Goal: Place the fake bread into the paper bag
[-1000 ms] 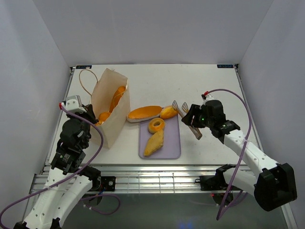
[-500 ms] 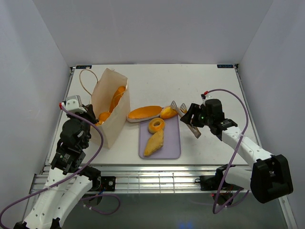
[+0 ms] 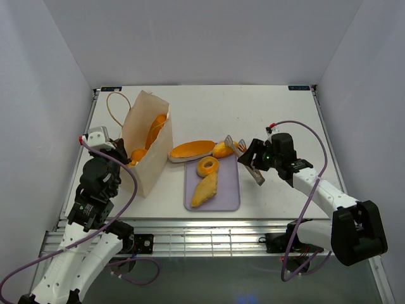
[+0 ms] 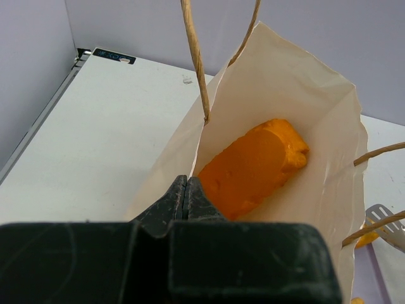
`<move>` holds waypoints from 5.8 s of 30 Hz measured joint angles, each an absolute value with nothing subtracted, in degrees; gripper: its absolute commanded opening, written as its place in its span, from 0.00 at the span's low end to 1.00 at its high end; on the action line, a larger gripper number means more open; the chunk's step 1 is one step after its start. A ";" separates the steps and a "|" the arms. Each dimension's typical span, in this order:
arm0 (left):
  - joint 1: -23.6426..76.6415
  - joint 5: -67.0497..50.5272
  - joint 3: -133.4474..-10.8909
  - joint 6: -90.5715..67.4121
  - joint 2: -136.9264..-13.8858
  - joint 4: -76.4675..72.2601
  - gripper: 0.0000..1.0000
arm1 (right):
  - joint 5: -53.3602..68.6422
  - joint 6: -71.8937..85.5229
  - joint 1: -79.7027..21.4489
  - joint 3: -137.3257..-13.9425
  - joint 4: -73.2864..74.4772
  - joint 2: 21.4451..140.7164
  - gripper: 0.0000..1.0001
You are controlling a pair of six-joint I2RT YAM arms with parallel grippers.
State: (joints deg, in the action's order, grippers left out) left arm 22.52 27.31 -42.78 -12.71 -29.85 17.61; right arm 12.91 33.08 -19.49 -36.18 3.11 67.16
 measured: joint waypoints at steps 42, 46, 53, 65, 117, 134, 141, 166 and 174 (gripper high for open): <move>22.52 27.11 -42.76 -12.71 -29.74 17.72 0.00 | 19.59 34.09 -19.09 -30.65 7.31 53.08 0.41; 22.52 27.11 -42.74 -12.71 -29.67 17.74 0.00 | 21.17 33.98 -19.07 -29.28 9.85 51.09 0.41; 22.52 27.14 -42.74 -12.71 -29.61 17.76 0.00 | 22.63 33.85 -19.09 -28.67 15.29 44.66 0.45; 22.52 27.11 -42.74 -12.71 -29.61 17.76 0.00 | 17.72 30.96 -19.09 -28.71 24.60 41.89 0.55; 22.52 26.55 -42.72 -12.73 -29.61 17.89 0.00 | 18.94 27.94 -19.09 -28.21 17.39 49.98 0.62; 22.52 26.52 -42.72 -12.73 -29.61 17.91 0.00 | 19.46 28.03 -19.09 -26.33 14.28 51.75 0.57; 22.52 26.52 -42.72 -12.73 -29.61 17.91 0.00 | 19.42 27.86 -19.09 -26.35 13.93 52.38 0.50; 22.52 26.50 -42.70 -12.75 -29.47 17.93 0.00 | 19.20 23.07 -19.03 -35.81 18.98 50.15 0.43; 22.52 26.52 -42.70 -12.75 -29.39 17.96 0.00 | 19.22 20.86 -19.03 -42.63 22.72 49.21 0.43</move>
State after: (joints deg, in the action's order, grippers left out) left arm 22.52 26.52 -42.70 -12.75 -29.39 17.96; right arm 19.22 20.86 -19.03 -42.63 22.72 49.21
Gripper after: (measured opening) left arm 0.022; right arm 0.431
